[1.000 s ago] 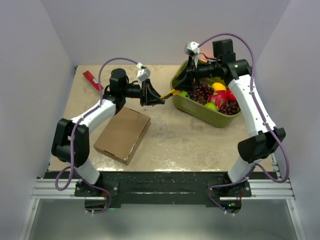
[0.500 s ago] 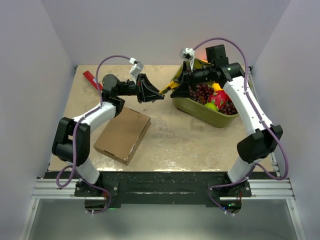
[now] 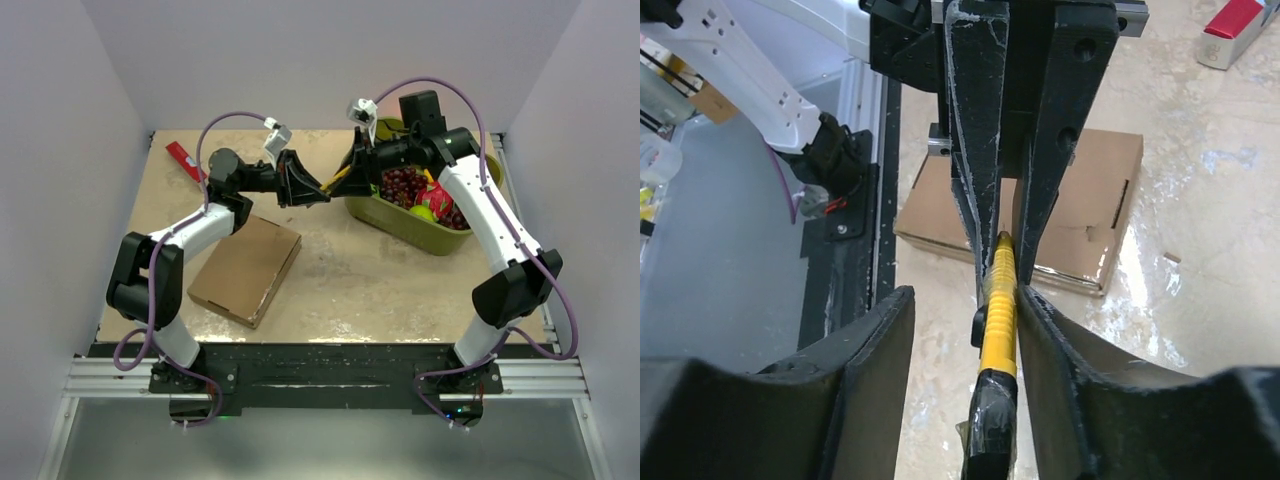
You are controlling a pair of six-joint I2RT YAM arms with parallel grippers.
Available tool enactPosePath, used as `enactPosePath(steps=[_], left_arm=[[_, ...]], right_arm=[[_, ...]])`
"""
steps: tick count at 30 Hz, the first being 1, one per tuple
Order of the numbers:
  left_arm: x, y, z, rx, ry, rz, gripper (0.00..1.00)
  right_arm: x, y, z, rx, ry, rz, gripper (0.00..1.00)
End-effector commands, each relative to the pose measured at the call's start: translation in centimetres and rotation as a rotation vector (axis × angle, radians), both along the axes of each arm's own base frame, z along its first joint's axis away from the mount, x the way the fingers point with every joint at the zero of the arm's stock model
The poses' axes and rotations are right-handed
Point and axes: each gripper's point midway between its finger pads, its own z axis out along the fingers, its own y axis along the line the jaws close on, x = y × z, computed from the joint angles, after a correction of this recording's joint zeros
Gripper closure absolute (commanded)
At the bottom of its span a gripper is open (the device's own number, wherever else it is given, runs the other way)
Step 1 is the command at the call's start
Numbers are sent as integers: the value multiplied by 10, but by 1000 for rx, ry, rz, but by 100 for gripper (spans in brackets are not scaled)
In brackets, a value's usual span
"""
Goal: Unpack the express box
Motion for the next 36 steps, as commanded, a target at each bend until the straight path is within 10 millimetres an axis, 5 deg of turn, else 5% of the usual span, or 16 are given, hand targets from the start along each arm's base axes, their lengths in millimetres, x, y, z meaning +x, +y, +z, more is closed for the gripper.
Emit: enactPosePath(steps=[1, 7, 11, 12, 13, 14, 15, 18, 20, 23, 26, 27, 30, 33, 36], left_arm=[[2, -2, 16, -22, -58, 1, 100], [4, -2, 16, -23, -61, 1, 100], [7, -2, 13, -13, -52, 9, 100], [12, -3, 8, 1, -35, 34, 100], [18, -2, 7, 10, -32, 62, 96], [25, -1, 3, 24, -23, 90, 77], [34, 2, -8, 64, -14, 143, 71], [56, 27, -23, 165, -36, 272, 52], [76, 62, -25, 216, -48, 385, 42], [89, 128, -39, 313, -3, 546, 41], [61, 173, -55, 480, -179, 512, 41], [35, 185, -71, 610, -316, 435, 41], [-19, 198, -100, 757, -518, 256, 36], [-61, 200, -116, 792, -673, 93, 27], [-87, 201, -137, 821, -781, -38, 23]], right_arm=[[-2, 5, 6, 10, -20, 9, 57], [1, 4, -2, -16, -25, -2, 70], [3, 4, -5, -22, -25, -2, 100], [4, 4, -5, -28, -22, -14, 100], [11, 4, -2, -28, -46, -42, 100], [23, 1, -4, -63, -31, -134, 100], [33, -2, 0, -79, -48, -206, 100], [75, -22, 9, -138, -96, -485, 100], [90, -32, 26, -111, -158, -599, 100], [101, -43, 33, -99, -265, -691, 100], [107, -47, 13, -159, -222, -719, 100], [108, -49, 10, -167, -214, -732, 100], [104, -50, -6, -174, -206, -730, 100], [108, -48, 4, -123, -243, -747, 100], [116, -48, 5, -125, -231, -775, 100]])
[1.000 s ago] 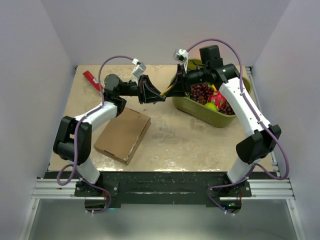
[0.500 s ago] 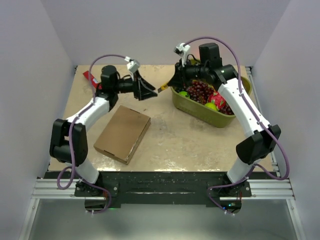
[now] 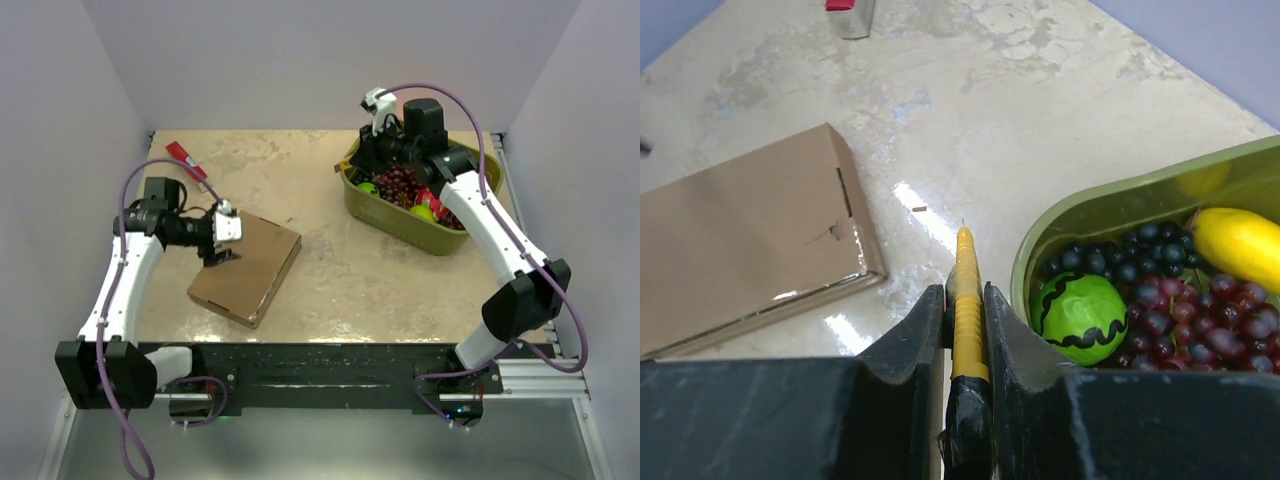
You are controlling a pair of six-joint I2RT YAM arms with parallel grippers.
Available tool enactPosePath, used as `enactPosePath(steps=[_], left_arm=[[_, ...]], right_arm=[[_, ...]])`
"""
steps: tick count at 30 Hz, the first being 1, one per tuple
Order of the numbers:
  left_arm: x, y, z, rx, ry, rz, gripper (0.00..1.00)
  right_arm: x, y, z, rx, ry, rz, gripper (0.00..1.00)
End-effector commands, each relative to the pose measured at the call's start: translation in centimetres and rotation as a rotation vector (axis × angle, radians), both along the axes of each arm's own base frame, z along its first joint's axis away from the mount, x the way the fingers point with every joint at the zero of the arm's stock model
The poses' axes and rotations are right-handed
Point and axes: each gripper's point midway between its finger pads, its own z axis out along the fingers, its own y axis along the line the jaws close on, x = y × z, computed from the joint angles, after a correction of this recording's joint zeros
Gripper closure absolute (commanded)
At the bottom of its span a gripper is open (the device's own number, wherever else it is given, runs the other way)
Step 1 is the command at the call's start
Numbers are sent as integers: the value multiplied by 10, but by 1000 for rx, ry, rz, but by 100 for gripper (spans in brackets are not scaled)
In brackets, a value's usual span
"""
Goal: Unpack the express box
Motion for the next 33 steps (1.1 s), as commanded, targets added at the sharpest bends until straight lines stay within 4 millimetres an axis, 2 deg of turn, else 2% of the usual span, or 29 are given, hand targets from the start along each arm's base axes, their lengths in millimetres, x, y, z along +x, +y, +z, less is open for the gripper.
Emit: enactPosePath(steps=[1, 5, 6, 7, 10, 12, 14, 17, 18, 20, 22, 23, 25, 26, 27, 28, 29, 31, 33], left_arm=[[-72, -2, -47, 211, -78, -399, 23], [-103, -7, -75, 269, -28, -537, 21], [-114, -5, -87, 296, -22, -581, 21], [-121, -9, -92, 298, -33, -620, 20], [-131, -13, -111, 305, -67, -659, 19], [-131, -15, -120, 305, -77, -657, 18], [-132, -15, -124, 307, -76, -660, 18], [-121, -24, -127, 281, -93, -606, 19], [-111, -29, -127, 260, -113, -567, 18], [-104, -38, -126, 238, -136, -543, 19], [-93, -50, -124, 204, -155, -491, 20], [-80, -57, -119, 188, -211, -465, 20], [-79, -66, -121, 149, -164, -407, 21], [-68, -74, -116, 112, -165, -349, 21], [-66, -80, -115, 94, -155, -323, 21], [-59, -85, -111, 68, -147, -278, 22], [-42, -95, -100, -13, -114, -170, 23], [-19, -103, -85, -95, -76, -35, 24], [12, -117, -58, -241, 10, 120, 25]], right_arm=[[13, 0, 37, 61, -104, -65, 100], [22, -18, 47, 45, -168, -178, 100], [22, -23, 42, 38, -171, -200, 100], [20, -26, 54, 53, -208, -212, 100], [15, -29, 56, 32, -226, -198, 100], [10, -23, 65, 36, -230, -153, 100], [5, -20, 61, 34, -193, -127, 100], [-4, -8, 58, 49, -172, -42, 100], [-5, -6, 61, 54, -168, -27, 100], [-7, 0, 51, 73, -104, -8, 100], [-8, 2, 48, 81, -81, -7, 100], [-8, 4, 46, 87, -68, -3, 100], [-5, 2, 43, 86, -55, -27, 100], [-2, -2, 43, 79, -61, -58, 100], [1, -3, 43, 77, -65, -70, 100], [3, -3, 44, 75, -68, -74, 100], [4, -2, 43, 73, -60, -71, 100], [11, -2, 40, 61, -51, -87, 100], [21, -8, 35, 70, -26, -170, 100]])
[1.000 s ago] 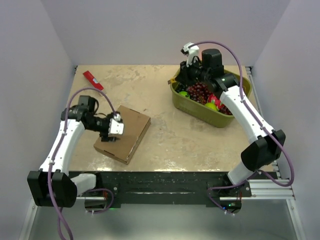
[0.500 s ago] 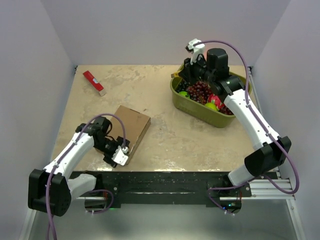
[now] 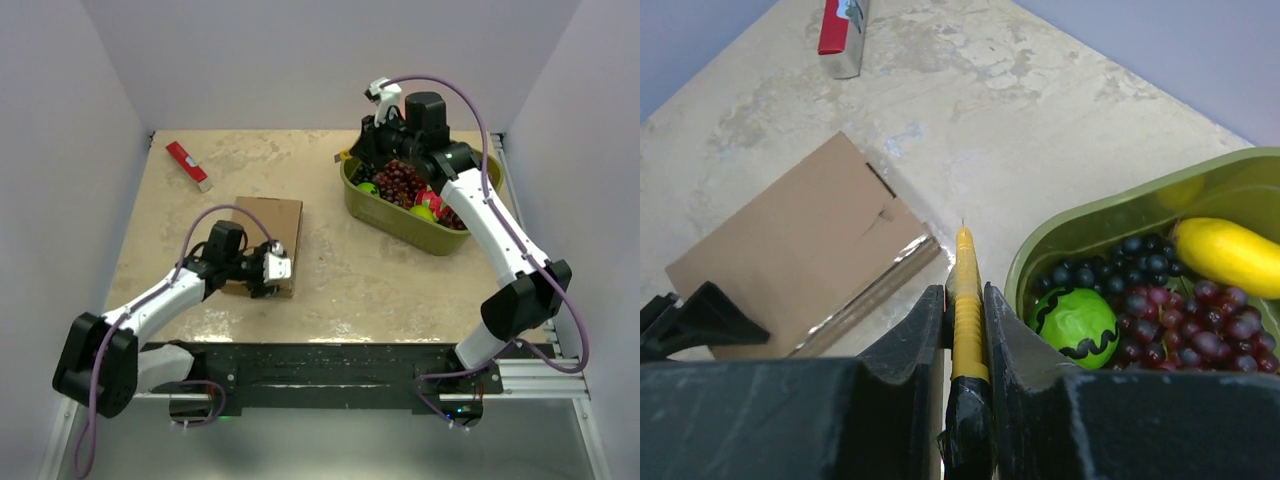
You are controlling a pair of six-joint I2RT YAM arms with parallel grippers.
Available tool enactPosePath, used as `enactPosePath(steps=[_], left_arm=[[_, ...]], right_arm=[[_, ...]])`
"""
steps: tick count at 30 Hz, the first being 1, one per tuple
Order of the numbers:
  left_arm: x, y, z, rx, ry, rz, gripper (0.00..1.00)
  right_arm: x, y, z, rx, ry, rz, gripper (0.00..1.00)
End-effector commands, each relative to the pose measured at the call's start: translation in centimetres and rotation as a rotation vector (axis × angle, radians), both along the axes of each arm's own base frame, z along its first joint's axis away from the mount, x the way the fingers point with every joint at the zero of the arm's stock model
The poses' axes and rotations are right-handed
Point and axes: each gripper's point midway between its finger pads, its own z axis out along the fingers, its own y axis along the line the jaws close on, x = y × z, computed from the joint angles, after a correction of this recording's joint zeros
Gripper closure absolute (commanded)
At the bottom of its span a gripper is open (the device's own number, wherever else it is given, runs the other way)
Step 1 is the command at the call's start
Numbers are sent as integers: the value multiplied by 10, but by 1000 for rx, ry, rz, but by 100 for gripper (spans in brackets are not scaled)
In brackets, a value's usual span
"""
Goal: Unpack the express box
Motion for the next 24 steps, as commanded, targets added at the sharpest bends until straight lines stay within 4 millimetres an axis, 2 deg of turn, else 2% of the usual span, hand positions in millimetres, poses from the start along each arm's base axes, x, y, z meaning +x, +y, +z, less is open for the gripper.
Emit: enactPosePath(steps=[1, 2, 3, 4, 5, 7, 8, 9, 10, 11, 12, 13, 14, 15, 16, 17, 18, 19, 21, 22, 24], left_arm=[[79, -43, 80, -376, 105, 360, 26], [83, -50, 84, -414, 196, 391, 26], [86, -61, 111, -464, 208, 343, 26], [85, -66, 123, -483, 227, 319, 26], [83, -73, 146, -510, 228, 260, 26], [84, -75, 165, -515, 201, 229, 23], [92, -76, 178, -520, 181, 243, 22], [107, -69, 183, -523, 154, 303, 20], [119, -67, 177, -519, 165, 334, 20], [137, -62, 189, -545, 149, 382, 19], [154, -51, 189, -552, 157, 438, 17], [173, -47, 168, -532, 216, 477, 17], [192, -36, 179, -555, 246, 514, 17], [203, -32, 176, -558, 287, 520, 15], [212, -29, 140, -511, 423, 549, 0], [224, -23, 156, -535, 428, 512, 0], [230, -21, 151, -526, 455, 501, 0], [234, -19, 128, -488, 494, 490, 0], [243, -15, 130, -493, 466, 457, 0], [240, -15, 117, -471, 489, 439, 0], [244, -13, 107, -427, 434, 396, 0]], right_arm=[[17, -8, 12, 41, 12, -134, 100], [20, -9, 9, 38, 16, -153, 100], [21, -10, 6, 31, 21, -159, 100], [21, -10, 4, 19, 17, -150, 100], [20, -9, 2, 13, 17, -142, 100], [19, -6, 0, 9, 16, -117, 100], [18, -6, 0, 11, 17, -111, 100], [18, -4, -3, 14, 18, -102, 100], [16, -2, -1, 24, 15, -87, 100], [14, -1, 0, 32, 13, -79, 100], [12, 0, -3, 32, 19, -69, 100], [9, 2, -3, 36, 22, -50, 100], [7, 2, -3, 35, 23, -43, 100], [5, 2, -3, 33, 22, -35, 100], [4, 2, -2, 30, 17, -30, 100], [2, 1, -1, 28, 17, -29, 100], [1, -1, -1, 23, 15, -34, 100], [1, -2, -2, 19, 16, -39, 100], [-2, -5, -3, 11, 15, -42, 100], [-3, -6, -3, 8, 14, -44, 100], [-7, -6, -6, 10, 20, -38, 100]])
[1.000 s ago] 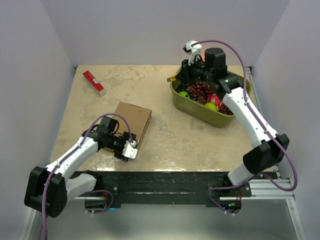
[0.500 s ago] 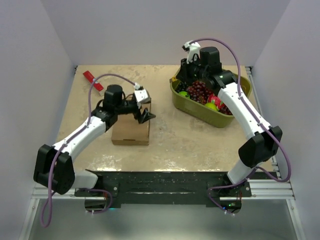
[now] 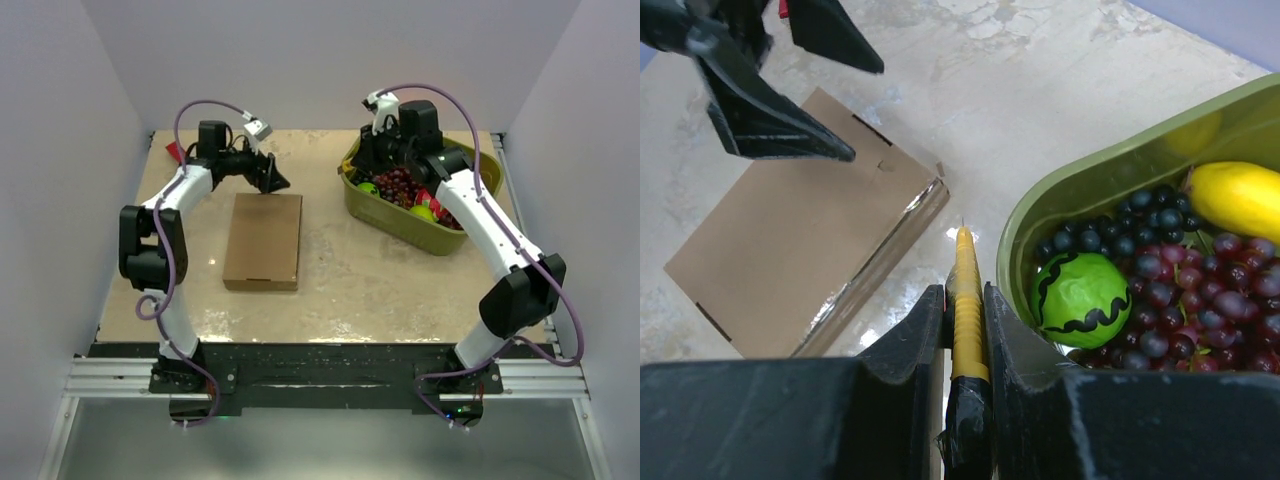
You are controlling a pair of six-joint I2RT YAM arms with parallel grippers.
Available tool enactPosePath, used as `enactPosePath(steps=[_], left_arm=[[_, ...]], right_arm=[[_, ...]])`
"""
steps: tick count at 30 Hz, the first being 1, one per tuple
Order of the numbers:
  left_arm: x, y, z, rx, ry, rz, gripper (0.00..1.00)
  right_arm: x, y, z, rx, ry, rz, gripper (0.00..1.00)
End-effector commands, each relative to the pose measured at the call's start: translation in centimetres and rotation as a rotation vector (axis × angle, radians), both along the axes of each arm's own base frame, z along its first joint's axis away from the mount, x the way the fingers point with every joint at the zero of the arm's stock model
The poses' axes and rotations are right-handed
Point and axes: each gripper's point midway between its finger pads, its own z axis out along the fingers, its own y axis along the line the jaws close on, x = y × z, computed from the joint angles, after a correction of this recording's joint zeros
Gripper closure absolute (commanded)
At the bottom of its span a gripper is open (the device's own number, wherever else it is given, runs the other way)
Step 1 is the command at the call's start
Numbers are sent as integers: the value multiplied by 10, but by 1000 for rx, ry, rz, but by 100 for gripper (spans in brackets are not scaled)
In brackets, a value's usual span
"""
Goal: Unpack the express box
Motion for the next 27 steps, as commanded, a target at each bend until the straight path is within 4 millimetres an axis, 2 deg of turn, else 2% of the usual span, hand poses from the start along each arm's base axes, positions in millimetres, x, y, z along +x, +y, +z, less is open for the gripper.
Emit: enactPosePath(steps=[1, 3, 4, 7, 11, 14, 15, 20, 21, 23, 24, 25, 26, 27], left_arm=[[-18, -9, -14, 28, 23, -158, 0], [-7, -1, -30, 105, 5, -143, 1], [-7, 4, -46, 138, 22, -151, 1], [-7, 21, -76, 207, 80, -123, 7], [-12, 56, -95, 196, 187, -37, 17], [-22, 72, -97, 172, 268, 38, 27], [-24, 84, -97, 161, 286, 71, 33], [-63, 107, -95, 163, 337, 202, 41], [-69, 110, -95, 170, 350, 231, 43], [-87, 111, -91, 151, 394, 280, 43], [-92, 111, -89, 142, 400, 292, 42], [-101, 109, -84, 122, 402, 311, 39], [-103, 110, -81, 122, 394, 333, 32], [-104, 111, -76, 117, 378, 347, 29]], right_arm=[[-16, -2, 30, 38, -72, 23, 100], [-20, -1, 21, 49, -47, 26, 100], [-23, 2, 20, 60, -35, 32, 100], [-28, 6, 5, 62, 10, 53, 100], [-26, 10, -1, 65, 28, 61, 100], [-22, 14, -4, 66, 38, 68, 100], [-20, 16, -7, 67, 44, 70, 100], [-11, 29, -13, 73, 56, 83, 100], [-9, 33, -20, 66, 67, 85, 100], [-5, 40, -17, 56, 52, 88, 100], [-4, 46, -24, 27, 48, 101, 100], [-3, 50, -25, 7, 35, 105, 100], [-1, 55, -18, -12, 3, 103, 100], [0, 60, -20, -79, -38, 85, 100]])
